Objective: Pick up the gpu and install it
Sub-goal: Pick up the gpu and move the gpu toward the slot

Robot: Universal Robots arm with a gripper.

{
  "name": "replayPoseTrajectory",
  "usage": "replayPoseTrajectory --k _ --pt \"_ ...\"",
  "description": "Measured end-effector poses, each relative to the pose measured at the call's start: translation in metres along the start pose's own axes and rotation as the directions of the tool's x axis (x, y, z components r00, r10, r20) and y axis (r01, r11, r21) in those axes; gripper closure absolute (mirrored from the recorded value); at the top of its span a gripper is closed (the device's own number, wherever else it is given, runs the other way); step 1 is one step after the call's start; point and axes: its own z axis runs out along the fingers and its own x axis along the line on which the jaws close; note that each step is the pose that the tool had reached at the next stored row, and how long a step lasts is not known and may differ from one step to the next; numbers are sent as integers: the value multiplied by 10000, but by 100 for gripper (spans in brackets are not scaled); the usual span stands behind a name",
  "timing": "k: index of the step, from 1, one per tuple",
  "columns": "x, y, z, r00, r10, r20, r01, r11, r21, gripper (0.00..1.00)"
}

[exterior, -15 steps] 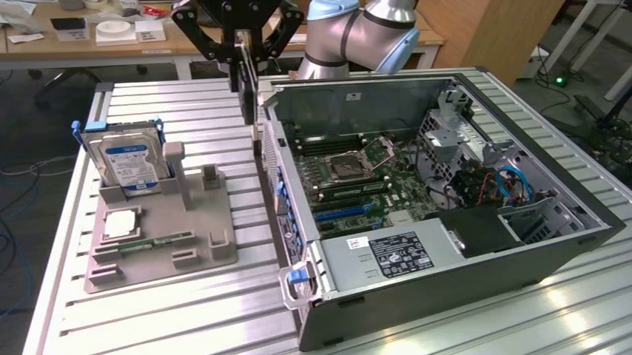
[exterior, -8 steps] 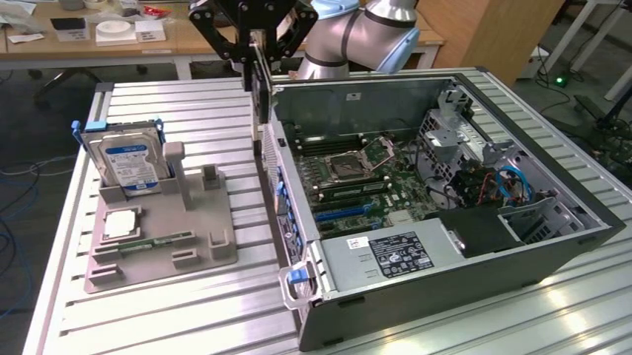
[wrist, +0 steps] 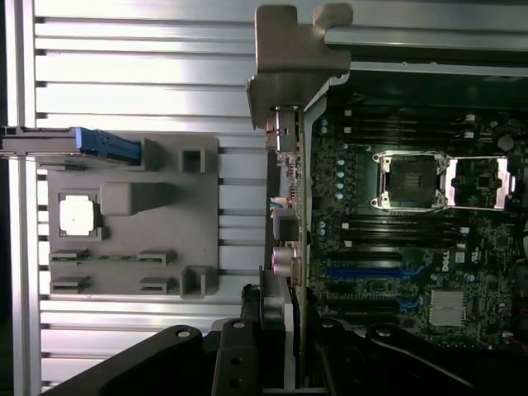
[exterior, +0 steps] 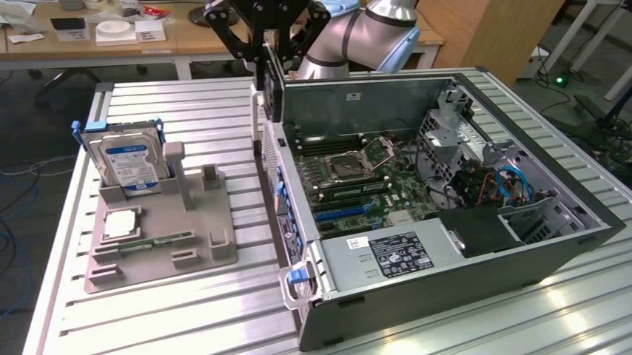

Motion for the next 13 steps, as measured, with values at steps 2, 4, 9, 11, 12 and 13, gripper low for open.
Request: replayPoseTrajectory --k 2,4,9,11,12,13 --pt "-36 0 0 10000 0 0 0 10000 0 72" --pt "-67 0 0 10000 1 0 -1 10000 1 72" --pt "-145 -1 0 10000 0 0 0 10000 1 72" --pt "-175 -1 0 10000 0 0 0 10000 0 72" --pt "-191 -1 0 10000 0 0 0 10000 0 72" --pt "-207 -1 0 10000 -1 0 1 10000 0 72"
